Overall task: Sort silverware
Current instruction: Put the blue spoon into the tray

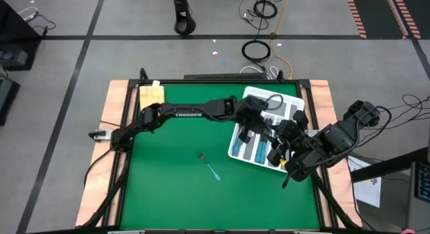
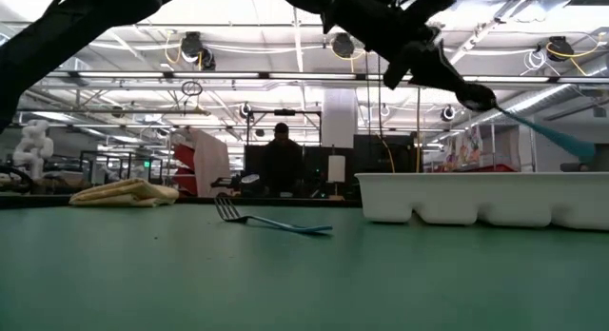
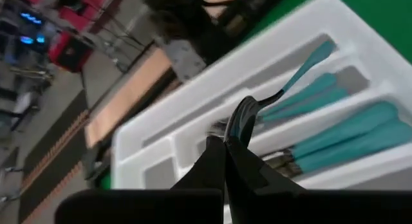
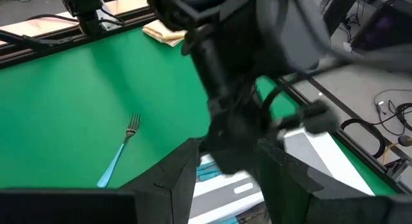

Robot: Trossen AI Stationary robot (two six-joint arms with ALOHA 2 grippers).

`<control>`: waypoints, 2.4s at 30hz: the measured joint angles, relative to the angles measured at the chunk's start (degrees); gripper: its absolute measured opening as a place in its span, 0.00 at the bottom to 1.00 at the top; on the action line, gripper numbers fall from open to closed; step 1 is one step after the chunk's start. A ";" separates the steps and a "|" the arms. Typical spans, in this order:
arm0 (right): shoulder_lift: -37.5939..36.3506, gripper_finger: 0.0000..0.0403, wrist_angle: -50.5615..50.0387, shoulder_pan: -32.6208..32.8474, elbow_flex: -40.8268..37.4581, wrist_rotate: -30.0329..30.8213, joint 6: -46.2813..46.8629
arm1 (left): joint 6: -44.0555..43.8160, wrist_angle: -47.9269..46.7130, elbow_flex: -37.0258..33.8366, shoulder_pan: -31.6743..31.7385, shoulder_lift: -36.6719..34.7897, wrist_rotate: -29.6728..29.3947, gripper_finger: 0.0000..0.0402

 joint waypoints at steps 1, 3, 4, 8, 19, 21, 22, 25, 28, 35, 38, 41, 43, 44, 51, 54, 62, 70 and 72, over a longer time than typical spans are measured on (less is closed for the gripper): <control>0.02 0.37 0.00 -0.01 0.00 0.00 -0.12 | 0.39 -0.40 0.00 -0.27 0.31 0.01 0.00; 0.02 0.37 0.00 -0.02 0.00 0.02 -0.13 | 0.61 -0.36 0.00 -0.65 1.40 0.06 0.00; 0.02 0.37 0.00 0.00 0.00 0.00 -0.37 | 0.86 -0.39 0.00 -0.82 2.04 0.33 0.00; 0.02 0.37 0.00 -0.02 0.00 -0.40 0.33 | -0.65 0.05 -0.02 -1.01 3.84 0.65 0.00; -1.99 0.37 -0.12 0.00 -17.03 -6.14 13.67 | -5.68 -9.81 0.00 -0.26 -2.19 -0.47 0.00; -3.05 0.37 0.05 0.10 -21.19 -6.09 17.53 | -6.20 -12.15 0.00 0.27 -3.29 -0.60 0.00; -3.60 0.37 -0.09 0.27 -23.20 -6.08 18.82 | -6.62 -12.28 0.00 0.51 -3.58 -0.60 0.00; -5.34 0.37 -0.14 0.24 -28.59 -5.25 21.74 | -7.00 -13.73 -0.02 1.08 -4.48 -0.63 0.00; -6.66 0.37 0.43 -0.56 -32.56 -3.44 22.87 | -6.72 -15.05 -0.02 1.24 -5.40 -0.08 0.00; -8.87 0.41 7.72 -2.40 -33.97 -0.90 13.62 | -6.12 -18.88 -0.04 1.26 -5.78 1.61 0.00; -8.98 0.47 13.42 -4.96 -33.97 -0.89 6.26 | -4.29 -19.91 -0.04 1.28 -5.78 1.62 0.00; -8.98 0.54 18.20 -8.12 -34.67 -1.38 1.09 | -3.33 -20.37 -0.04 1.33 -5.78 1.60 0.00; -8.98 0.58 19.10 -10.51 -35.79 -1.61 0.96 | -2.66 -20.68 -0.04 1.46 -5.86 1.60 0.00; -8.98 0.59 19.17 -11.61 -36.41 -1.79 1.43 | -2.58 -21.01 -0.04 1.52 -5.91 1.60 0.00; -11.31 0.59 32.10 -13.64 -42.19 -2.78 -2.42 | -2.50 -22.54 -0.04 2.33 -6.02 1.58 0.00; -14.85 0.56 43.04 -13.60 -47.14 -2.70 -7.98 | -2.11 -23.51 -0.04 2.37 -6.03 1.60 0.00; -27.91 0.55 59.69 -16.80 -63.73 -4.82 -10.14 | -2.14 -24.02 -0.04 2.36 -6.19 1.63 0.00; -28.42 0.61 69.68 -23.98 -65.87 -16.87 -18.47 | -2.11 -24.85 -0.07 2.44 -6.85 1.77 0.00; -27.17 0.62 70.94 -25.70 -65.83 -18.08 -20.42 | -2.10 -24.78 -0.07 2.50 -6.85 1.87 0.00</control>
